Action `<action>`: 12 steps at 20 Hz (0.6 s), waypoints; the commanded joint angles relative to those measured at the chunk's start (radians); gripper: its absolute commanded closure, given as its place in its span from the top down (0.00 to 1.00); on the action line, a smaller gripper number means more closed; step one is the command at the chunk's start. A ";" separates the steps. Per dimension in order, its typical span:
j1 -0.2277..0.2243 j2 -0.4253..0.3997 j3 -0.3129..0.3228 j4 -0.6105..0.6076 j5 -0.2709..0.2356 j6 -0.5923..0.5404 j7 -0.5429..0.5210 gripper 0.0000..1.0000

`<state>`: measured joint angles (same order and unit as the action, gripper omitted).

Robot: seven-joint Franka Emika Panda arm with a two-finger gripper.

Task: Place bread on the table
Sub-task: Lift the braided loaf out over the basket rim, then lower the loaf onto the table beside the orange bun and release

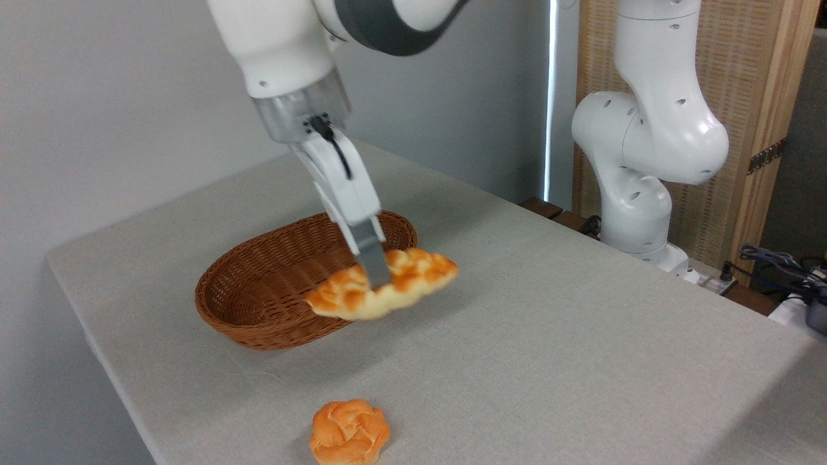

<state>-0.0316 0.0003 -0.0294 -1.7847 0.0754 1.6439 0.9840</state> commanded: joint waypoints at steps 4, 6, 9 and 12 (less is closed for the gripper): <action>-0.017 -0.039 0.031 -0.156 0.093 0.074 0.019 0.52; -0.017 -0.037 0.031 -0.165 0.093 0.073 0.007 0.76; -0.014 -0.036 0.042 -0.165 0.093 0.067 -0.013 0.82; -0.011 -0.036 0.071 -0.163 0.093 0.065 -0.050 0.87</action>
<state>-0.0323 -0.0173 -0.0013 -1.9339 0.1527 1.7031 0.9741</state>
